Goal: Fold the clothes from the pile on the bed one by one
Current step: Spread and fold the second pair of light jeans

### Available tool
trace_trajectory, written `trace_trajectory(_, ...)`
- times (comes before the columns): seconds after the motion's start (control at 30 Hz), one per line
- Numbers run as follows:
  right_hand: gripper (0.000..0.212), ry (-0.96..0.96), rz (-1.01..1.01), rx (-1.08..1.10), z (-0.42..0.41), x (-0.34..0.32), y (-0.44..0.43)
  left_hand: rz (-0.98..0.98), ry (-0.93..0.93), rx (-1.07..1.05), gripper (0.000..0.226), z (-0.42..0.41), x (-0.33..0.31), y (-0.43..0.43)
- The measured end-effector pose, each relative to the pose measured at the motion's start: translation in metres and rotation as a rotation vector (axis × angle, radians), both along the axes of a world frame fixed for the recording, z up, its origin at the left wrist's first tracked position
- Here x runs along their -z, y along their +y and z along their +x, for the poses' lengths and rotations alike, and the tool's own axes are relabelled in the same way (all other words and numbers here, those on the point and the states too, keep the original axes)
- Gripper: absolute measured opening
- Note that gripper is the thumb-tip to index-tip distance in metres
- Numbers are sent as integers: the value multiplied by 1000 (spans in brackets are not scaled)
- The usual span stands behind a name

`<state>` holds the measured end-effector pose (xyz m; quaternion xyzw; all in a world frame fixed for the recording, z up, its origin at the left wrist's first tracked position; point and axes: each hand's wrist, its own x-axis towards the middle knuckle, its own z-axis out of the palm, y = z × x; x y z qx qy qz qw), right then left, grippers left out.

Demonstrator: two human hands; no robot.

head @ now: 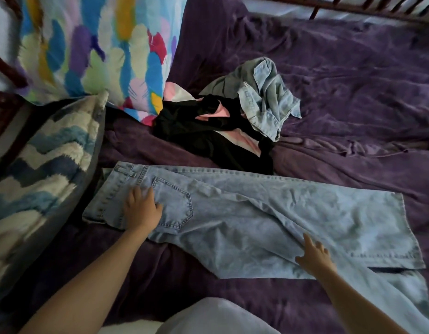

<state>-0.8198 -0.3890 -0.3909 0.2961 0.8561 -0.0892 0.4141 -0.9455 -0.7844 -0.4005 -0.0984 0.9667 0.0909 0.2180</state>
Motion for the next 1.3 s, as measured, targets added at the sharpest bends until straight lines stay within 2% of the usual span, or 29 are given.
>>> trace_trajectory(0.3, 79, 11, 56, 24, 57, 10, 73, -4, -99, 341, 57, 59, -1, 140)
trace_trajectory(0.47, 84, 23, 95, -84, 103, 22, 126, -38, -134, 386, 59, 112, 5, 224)
trace_trajectory(0.6, 72, 43, 157, -164, 142, 24, 174, -93, -149, 409, 60, 144, 12, 276)
trace_trajectory(0.73, 59, 111, 48, -13, 162, 18, 219, -93, -174, 456, 59, 164, 9, 319)
trace_trajectory(0.83, 33, 214, -14, 82, 148, 9, 249, -83, -182, 455, 62, 161, 3, 347)
trace_trajectory(0.9, 24, 261, 9, 128, 130, -3, 272, -71, -156, 444, 65, 151, -1, 363)
trace_trajectory(1.0, 22, 367, 38, 186, 108, -21, 309, -61, -140, 448, 65, 132, -4, 382)
trace_trajectory(1.13, 22, 417, 105, 190, 87, -40, 352, -85, -120, 462, 63, 102, -5, 399)
trace_trajectory(1.3, 20, 584, 91, 255, 46, -50, 380, -101, -84, 458, 61, 61, -2, 405)
